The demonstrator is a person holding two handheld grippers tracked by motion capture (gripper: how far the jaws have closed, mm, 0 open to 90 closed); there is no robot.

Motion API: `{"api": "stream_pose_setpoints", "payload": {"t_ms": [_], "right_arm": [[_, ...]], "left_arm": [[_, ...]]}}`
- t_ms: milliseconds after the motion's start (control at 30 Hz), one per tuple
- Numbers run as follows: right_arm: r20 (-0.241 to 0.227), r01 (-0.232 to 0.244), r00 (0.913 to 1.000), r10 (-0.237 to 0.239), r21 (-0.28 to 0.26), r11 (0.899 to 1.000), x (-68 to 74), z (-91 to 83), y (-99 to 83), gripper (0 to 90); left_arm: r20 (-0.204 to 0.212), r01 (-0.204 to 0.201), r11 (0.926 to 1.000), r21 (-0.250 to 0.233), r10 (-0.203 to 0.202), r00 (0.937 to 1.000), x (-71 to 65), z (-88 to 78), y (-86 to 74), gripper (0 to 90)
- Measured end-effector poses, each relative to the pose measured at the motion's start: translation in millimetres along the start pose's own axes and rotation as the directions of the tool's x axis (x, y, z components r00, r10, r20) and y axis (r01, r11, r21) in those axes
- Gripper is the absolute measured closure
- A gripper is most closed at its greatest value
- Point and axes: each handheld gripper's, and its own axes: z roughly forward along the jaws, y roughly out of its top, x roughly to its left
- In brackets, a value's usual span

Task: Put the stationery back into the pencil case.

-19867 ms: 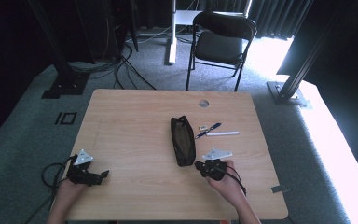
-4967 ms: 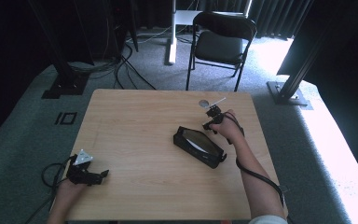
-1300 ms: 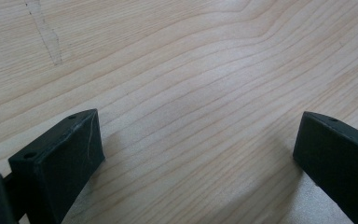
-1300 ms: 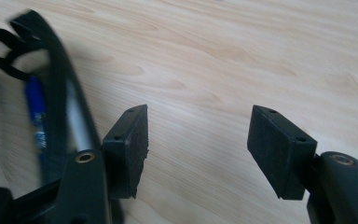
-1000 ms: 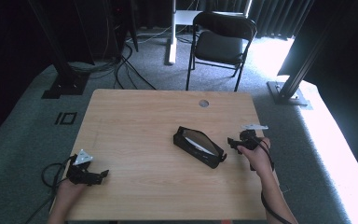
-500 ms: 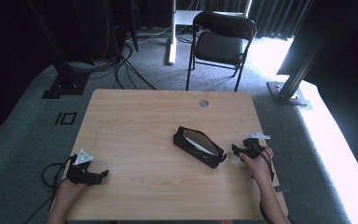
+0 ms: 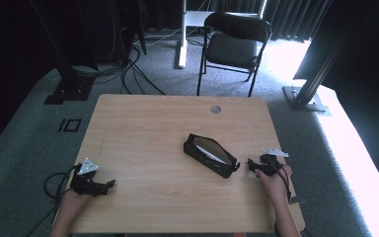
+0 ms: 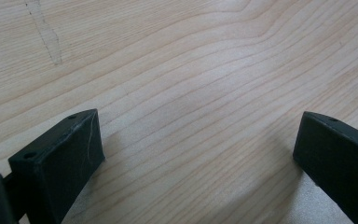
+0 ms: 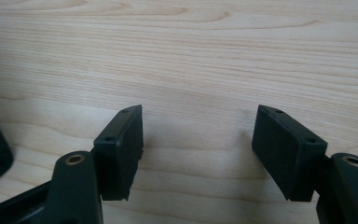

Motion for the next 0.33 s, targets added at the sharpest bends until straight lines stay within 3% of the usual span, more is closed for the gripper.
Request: {"api": "stream_pose_setpoints", "payload": {"t_ms": [100, 333], "right_arm": [[0.018, -0.004, 0.9998, 0.004, -0.025, 1.0, 1.1, 2.5, -2.4, 27.3], [0.019, -0.007, 0.9998, 0.007, -0.026, 1.0, 1.6, 2.6, -2.5, 25.7]], "left_arm": [[0.0, 0.0, 1.0, 0.0, 0.0, 1.0, 0.0, 0.0, 0.0, 1.6], [0.001, -0.001, 1.0, 0.0, 0.001, 1.0, 0.0, 0.0, 0.0, 1.6]]}}
